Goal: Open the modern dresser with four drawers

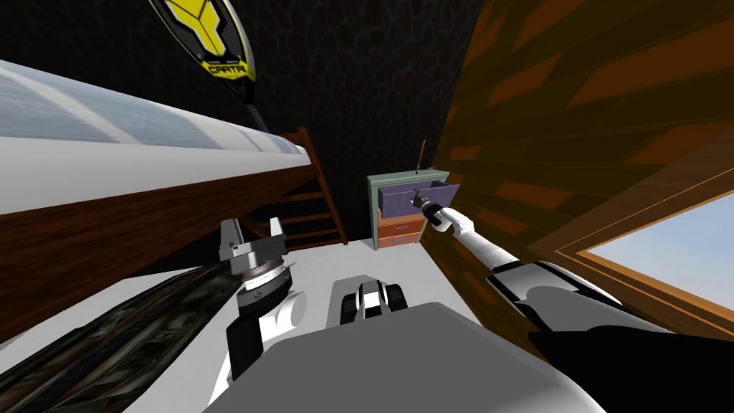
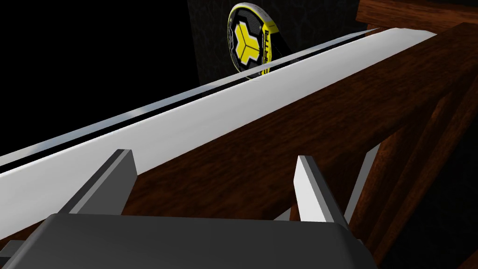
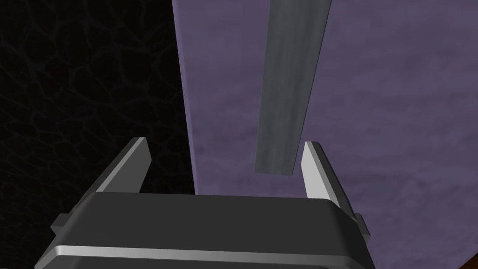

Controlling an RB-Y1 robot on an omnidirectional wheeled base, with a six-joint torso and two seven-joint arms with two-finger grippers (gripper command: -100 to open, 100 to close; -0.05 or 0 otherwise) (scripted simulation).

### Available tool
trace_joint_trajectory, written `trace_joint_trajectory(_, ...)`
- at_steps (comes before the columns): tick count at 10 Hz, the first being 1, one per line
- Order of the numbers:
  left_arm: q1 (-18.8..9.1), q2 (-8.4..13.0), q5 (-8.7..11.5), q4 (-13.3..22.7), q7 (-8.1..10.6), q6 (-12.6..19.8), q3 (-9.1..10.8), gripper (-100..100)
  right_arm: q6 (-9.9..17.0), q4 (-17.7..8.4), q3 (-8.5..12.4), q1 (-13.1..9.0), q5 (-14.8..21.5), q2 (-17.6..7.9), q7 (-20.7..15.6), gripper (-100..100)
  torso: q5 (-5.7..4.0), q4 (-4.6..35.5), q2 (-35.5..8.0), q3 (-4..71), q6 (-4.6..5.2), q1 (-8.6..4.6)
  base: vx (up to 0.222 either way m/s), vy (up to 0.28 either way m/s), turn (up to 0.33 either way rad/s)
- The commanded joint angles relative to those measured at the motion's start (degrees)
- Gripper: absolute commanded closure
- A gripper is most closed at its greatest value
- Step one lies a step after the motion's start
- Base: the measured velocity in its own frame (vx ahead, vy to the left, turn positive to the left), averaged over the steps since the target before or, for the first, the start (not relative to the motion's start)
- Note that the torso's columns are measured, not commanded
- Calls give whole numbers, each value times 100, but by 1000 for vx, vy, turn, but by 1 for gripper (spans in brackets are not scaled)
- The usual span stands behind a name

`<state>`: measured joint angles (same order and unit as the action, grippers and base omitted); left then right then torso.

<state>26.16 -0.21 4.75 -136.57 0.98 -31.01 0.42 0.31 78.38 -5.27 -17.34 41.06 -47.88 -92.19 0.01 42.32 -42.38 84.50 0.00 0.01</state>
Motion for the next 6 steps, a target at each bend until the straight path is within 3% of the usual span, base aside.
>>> trace_joint_trajectory(1, 0, 0, 0, 0, 0, 0, 0, 0, 25, -102, -84, -105, -167, -376, 218, -100, 3, 5, -1, -1, -1, -1, -41, 44, 45)
trace_joint_trajectory(2, 0, 0, 0, 0, 0, 0, 0, 0, 29, -150, -112, -151, -223, -506, 291, -100, 10, 13, -2, -1, -2, 5, -37, 40, 73)
trace_joint_trajectory(3, 0, 0, 0, 0, 0, 0, 0, 0, -2, -193, -131, -142, -195, -417, 249, -100, 18, 24, -11, -7, 8, 8, -11, 14, 10)
trace_joint_trajectory(4, 0, 0, 0, 0, 0, 0, 0, 0, -18, -215, -129, -140, -199, -425, 262, 0, 13, 19, -13, -9, 5, 6, 0, 0, 0)
trace_joint_trajectory(6, 0, 0, 0, 0, 0, 0, 1, 0, -16, -222, -142, -125, -199, -416, 262, 0, 8, 9, -4, -2, 1, 6, 0, 0, 0)
